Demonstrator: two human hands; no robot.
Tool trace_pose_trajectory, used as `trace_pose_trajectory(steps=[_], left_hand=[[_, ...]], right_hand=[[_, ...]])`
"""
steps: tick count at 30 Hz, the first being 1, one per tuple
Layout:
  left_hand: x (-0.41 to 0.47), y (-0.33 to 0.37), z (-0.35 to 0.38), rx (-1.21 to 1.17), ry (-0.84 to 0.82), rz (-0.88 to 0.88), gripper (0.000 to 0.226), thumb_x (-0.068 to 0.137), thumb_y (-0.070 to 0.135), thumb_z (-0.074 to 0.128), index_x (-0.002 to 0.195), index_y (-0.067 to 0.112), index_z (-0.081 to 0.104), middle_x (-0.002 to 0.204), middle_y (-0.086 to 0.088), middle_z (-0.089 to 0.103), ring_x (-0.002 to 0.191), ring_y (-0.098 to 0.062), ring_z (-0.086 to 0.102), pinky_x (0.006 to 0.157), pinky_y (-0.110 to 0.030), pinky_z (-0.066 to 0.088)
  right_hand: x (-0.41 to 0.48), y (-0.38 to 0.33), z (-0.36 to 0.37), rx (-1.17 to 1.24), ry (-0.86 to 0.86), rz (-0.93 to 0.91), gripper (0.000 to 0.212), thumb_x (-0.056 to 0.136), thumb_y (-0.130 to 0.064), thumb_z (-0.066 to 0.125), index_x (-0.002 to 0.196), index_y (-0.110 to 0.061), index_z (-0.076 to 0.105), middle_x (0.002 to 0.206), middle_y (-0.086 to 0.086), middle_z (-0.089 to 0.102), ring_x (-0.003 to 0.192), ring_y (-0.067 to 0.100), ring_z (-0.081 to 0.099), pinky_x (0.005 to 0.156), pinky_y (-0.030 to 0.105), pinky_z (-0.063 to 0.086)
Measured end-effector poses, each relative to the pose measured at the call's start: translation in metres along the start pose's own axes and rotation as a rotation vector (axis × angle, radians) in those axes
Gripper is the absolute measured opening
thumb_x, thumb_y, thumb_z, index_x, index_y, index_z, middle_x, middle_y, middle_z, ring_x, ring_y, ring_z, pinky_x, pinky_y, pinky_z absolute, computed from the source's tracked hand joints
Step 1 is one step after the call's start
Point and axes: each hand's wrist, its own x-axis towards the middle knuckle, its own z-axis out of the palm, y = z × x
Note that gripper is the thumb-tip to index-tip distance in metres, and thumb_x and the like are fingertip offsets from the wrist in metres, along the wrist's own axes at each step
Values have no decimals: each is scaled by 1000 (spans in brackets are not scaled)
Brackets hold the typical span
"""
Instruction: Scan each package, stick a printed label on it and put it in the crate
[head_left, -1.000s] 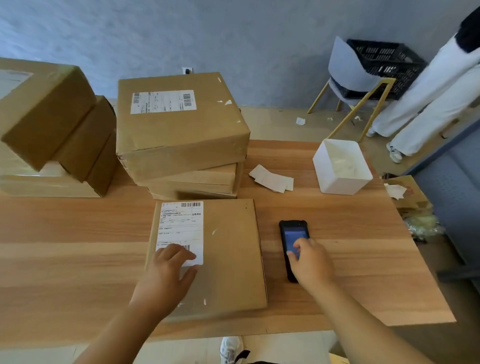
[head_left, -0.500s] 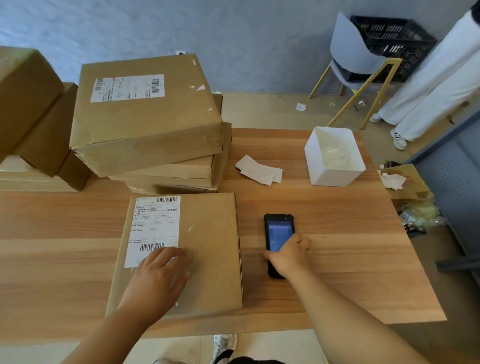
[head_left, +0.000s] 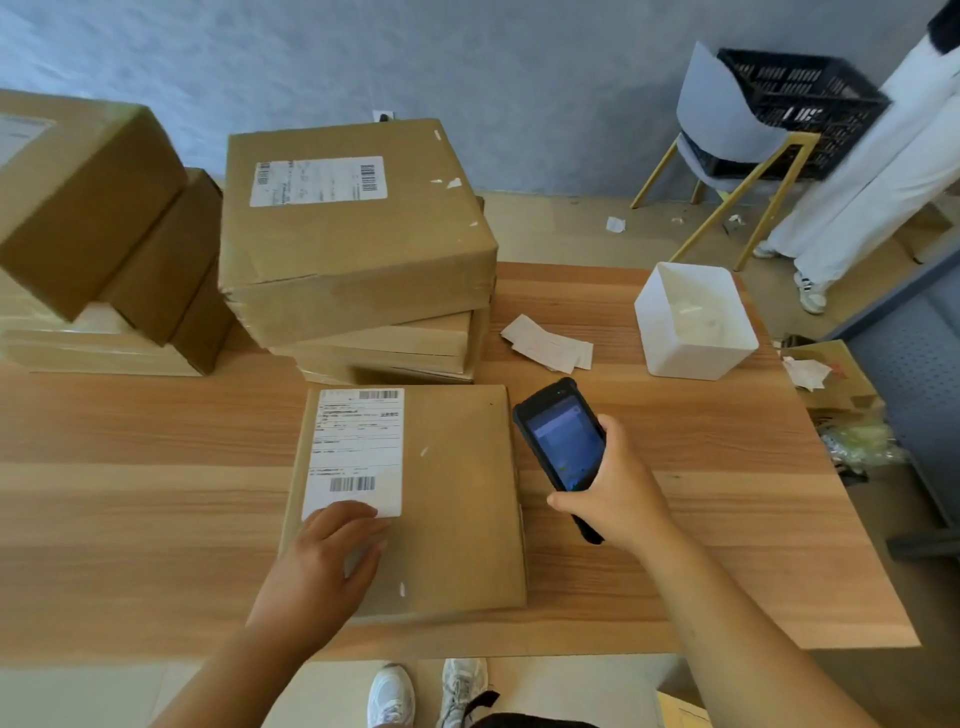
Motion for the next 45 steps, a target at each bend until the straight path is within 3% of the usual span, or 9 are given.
trace_pose_trajectory(steps=[6,9,13,22,29,32,35,40,45], left_hand=[[-31,-43,-19,77,11,-331,39,80,35,68,114,18,65,109,-7,56,97,-36,53,82,-47,48],[-34,-57,-24,-35,-111,-498,61,76,47,69,131,32,48,111,6,51,99,-19,56,83,-35,49],[-30,-61,-27,-111,-194,-493,66,78,52,65,137,40,37,107,16,49,84,-1,57,71,-24,50],[-26,-63,-30,-171,-189,-480,67,75,54,67,134,44,37,99,20,49,75,3,57,60,-14,41],[-24,-64,-33,-91,-224,-429,68,77,52,66,136,34,38,109,12,50,90,-5,56,74,-21,48],[-19,-62,-34,50,-188,-354,59,79,44,68,131,22,51,120,2,50,106,-22,50,88,-34,48],[-8,-54,-33,120,-124,-239,41,76,25,74,114,13,66,114,-5,55,104,-33,47,86,-41,46],[21,-27,-22,112,-188,-101,36,81,27,68,115,17,63,118,1,54,115,-24,45,87,-37,48],[55,-1,2,139,-272,34,44,85,32,64,127,19,56,133,1,48,125,-20,42,99,-34,41]], right_hand=[[-26,-66,-2,-474,-225,-157,90,57,-37,79,125,-30,21,94,-11,43,79,9,50,56,28,46],[-37,-93,3,-637,-281,-194,82,58,-36,81,119,-26,27,93,-8,41,81,13,48,53,27,41],[-49,-117,9,-824,-315,-248,74,58,-33,80,116,-22,34,83,-10,39,76,14,43,49,25,29],[-61,-137,20,-968,-310,-274,63,59,-29,80,89,-24,25,73,-10,31,69,14,35,48,27,19],[-63,-127,21,-880,-270,-225,63,61,-33,78,101,-24,30,79,-10,35,79,16,43,52,27,28],[-65,-111,19,-709,-203,-106,63,60,-34,76,107,-22,34,87,-7,44,79,16,49,56,29,40],[-68,-85,17,-430,-102,26,60,57,-32,77,102,-23,39,89,-4,49,77,14,53,55,28,43],[-61,-34,12,-279,93,227,63,53,-34,82,102,-19,45,101,-1,44,85,18,50,64,32,46],[-41,18,9,-351,55,479,71,59,-42,80,114,-12,47,119,10,43,108,28,44,76,34,45]])
